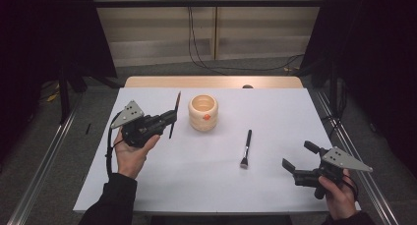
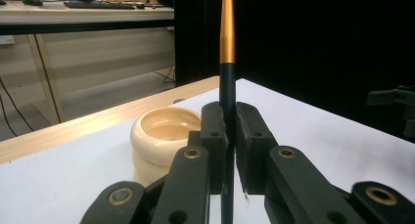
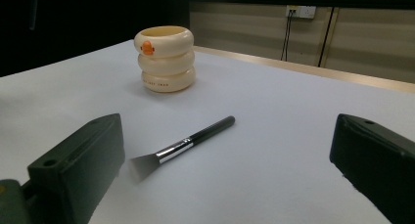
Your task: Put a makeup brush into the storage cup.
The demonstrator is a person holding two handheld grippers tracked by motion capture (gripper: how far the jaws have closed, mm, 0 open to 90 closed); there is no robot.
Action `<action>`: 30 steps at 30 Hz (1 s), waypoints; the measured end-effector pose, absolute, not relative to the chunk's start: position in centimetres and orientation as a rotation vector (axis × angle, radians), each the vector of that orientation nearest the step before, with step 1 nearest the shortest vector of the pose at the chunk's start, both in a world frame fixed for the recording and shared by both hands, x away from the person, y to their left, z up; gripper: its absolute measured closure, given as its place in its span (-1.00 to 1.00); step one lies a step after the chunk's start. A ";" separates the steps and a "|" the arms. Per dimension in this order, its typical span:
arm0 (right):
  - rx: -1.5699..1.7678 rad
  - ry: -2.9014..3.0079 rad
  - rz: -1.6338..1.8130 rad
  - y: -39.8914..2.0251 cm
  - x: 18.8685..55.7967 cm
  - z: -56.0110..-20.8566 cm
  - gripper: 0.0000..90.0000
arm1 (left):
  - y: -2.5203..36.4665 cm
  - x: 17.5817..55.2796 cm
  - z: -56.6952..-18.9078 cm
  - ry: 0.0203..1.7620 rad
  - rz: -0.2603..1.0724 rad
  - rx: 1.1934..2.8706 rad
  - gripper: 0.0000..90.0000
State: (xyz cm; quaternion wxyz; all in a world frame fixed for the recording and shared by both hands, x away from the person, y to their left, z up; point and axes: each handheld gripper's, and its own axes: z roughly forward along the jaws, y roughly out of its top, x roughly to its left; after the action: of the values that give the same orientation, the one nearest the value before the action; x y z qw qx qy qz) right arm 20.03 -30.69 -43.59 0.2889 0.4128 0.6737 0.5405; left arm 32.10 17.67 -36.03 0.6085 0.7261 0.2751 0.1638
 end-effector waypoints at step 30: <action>1.118 1.790 1.455 -30.7 20.0 -43.7 -1.00 | 13.9 36.3 -35.3 0.650 0.395 1.692 0.86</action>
State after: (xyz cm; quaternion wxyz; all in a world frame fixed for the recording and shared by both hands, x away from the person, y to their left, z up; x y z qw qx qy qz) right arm 20.04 -30.66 -43.65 0.2851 0.4181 0.6694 0.5439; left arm 36.31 13.93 -35.34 0.5998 0.7298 0.2804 0.1704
